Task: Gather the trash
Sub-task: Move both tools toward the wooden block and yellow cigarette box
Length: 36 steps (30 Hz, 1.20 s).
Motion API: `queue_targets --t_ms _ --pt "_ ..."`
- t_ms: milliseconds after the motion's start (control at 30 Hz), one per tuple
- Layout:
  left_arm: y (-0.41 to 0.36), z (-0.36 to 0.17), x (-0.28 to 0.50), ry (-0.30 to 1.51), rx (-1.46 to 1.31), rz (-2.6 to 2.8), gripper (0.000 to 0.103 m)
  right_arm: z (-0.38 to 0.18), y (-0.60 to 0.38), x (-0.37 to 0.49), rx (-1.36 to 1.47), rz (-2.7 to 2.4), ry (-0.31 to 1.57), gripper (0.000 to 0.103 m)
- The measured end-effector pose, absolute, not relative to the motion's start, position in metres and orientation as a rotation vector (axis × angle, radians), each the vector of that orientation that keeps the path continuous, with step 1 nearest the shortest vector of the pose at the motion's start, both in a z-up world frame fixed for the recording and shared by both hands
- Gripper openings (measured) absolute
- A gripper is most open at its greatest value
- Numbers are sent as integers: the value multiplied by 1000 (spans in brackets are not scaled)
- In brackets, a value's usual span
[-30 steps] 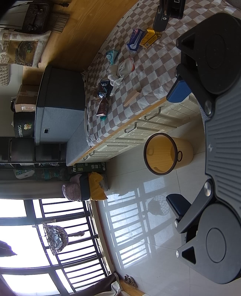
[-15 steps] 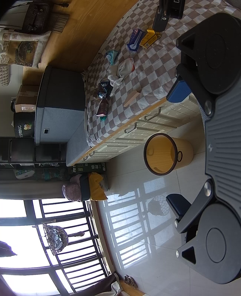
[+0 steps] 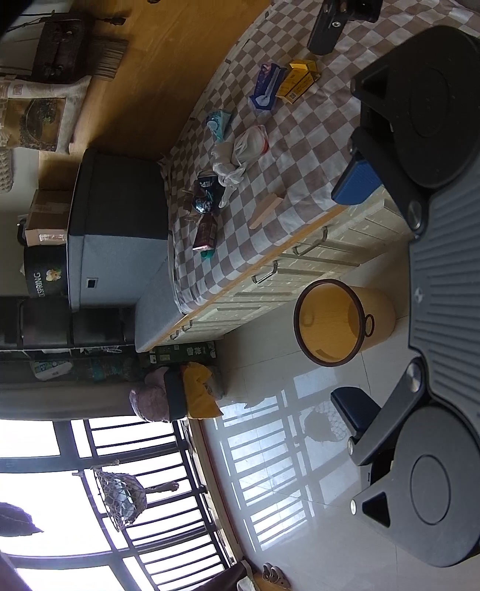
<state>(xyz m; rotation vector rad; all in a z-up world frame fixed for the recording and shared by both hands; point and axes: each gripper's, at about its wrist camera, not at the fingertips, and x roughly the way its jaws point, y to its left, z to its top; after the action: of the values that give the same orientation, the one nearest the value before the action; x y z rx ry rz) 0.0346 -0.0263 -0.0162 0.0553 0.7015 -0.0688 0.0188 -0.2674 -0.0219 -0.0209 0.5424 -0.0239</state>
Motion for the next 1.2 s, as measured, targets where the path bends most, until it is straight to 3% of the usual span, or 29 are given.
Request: queue_targets --t_ms 700,1200 --pt "-127 -82 145 694 101 -229 103 -130 -395 35 110 -270 499 103" --pt "-185 -152 256 708 28 -282 103 -172 -485 129 160 -113 488 103"
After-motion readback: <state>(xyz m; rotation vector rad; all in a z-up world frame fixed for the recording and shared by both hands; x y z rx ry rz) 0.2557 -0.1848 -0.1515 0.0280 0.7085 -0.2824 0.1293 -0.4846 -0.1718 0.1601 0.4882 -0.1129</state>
